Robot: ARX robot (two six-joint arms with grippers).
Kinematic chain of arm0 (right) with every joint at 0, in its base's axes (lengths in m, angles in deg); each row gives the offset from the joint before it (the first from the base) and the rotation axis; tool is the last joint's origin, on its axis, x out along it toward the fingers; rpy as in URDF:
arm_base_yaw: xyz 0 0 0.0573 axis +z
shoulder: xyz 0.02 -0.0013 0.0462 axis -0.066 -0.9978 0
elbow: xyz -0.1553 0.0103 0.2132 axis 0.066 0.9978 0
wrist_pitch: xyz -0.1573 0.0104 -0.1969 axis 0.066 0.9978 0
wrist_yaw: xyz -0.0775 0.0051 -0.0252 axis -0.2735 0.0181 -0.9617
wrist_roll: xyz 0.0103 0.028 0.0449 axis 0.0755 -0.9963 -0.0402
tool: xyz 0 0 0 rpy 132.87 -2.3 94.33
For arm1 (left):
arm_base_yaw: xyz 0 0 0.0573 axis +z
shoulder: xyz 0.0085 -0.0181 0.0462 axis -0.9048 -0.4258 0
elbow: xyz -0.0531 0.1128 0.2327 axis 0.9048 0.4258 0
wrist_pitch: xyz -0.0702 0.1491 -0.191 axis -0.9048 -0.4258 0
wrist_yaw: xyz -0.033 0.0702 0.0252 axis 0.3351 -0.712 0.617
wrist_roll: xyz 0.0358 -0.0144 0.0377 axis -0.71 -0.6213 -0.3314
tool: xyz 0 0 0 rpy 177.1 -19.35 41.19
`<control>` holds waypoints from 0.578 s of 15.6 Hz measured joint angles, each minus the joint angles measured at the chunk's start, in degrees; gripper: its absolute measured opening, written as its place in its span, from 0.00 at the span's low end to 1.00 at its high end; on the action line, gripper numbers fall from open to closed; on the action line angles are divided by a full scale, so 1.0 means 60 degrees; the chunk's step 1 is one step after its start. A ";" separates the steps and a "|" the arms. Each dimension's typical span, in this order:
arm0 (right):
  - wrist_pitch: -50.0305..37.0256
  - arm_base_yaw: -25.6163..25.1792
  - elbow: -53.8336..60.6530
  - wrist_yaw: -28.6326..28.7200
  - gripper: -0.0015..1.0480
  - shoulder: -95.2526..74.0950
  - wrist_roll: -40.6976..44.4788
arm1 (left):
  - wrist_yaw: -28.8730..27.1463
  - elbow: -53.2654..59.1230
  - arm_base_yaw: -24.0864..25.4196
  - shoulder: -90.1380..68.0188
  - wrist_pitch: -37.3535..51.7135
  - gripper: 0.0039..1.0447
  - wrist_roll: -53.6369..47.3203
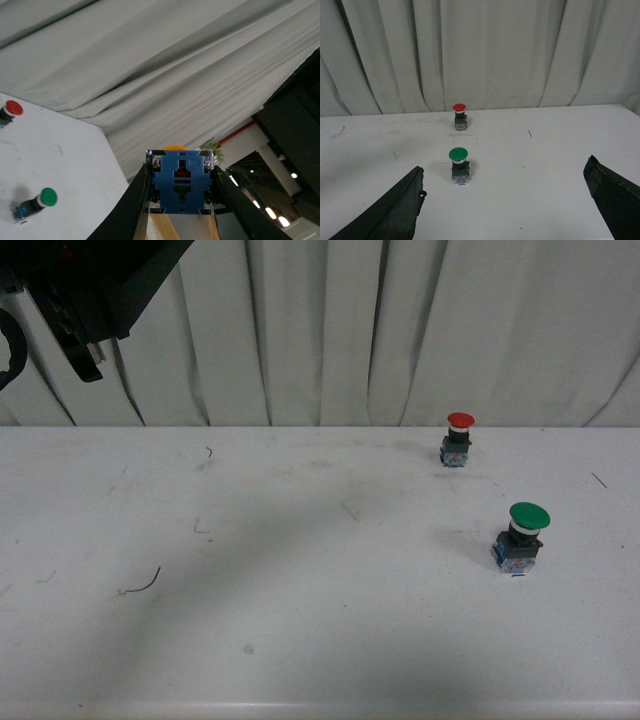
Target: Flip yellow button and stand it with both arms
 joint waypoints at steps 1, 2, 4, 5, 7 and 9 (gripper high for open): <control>-0.0004 0.0000 0.0000 0.0000 0.94 0.0000 0.0004 | -0.0022 0.0029 -0.0062 -0.0208 0.0102 0.29 0.0572; -0.0004 0.0000 0.0000 0.0000 0.94 0.0000 0.0004 | -0.0131 0.0040 -0.0120 -0.0550 0.0066 0.29 0.0976; -0.0004 0.0000 0.0000 0.0000 0.94 0.0000 0.0004 | -0.0142 0.0047 -0.0237 -0.0911 0.0007 0.29 0.1249; 0.0000 0.0000 0.0000 0.0000 0.94 0.0000 0.0000 | -0.0138 0.0044 -0.0266 -0.0911 0.0069 0.29 0.1271; 0.0000 0.0000 0.0000 0.0000 0.94 0.0000 0.0004 | -0.0138 0.0000 -0.0270 -0.0958 0.0047 0.29 0.1260; 0.0000 0.0000 0.0000 0.0000 0.94 0.0000 0.0004 | -0.0146 -0.0098 -0.0270 -0.1024 0.0047 0.29 0.1239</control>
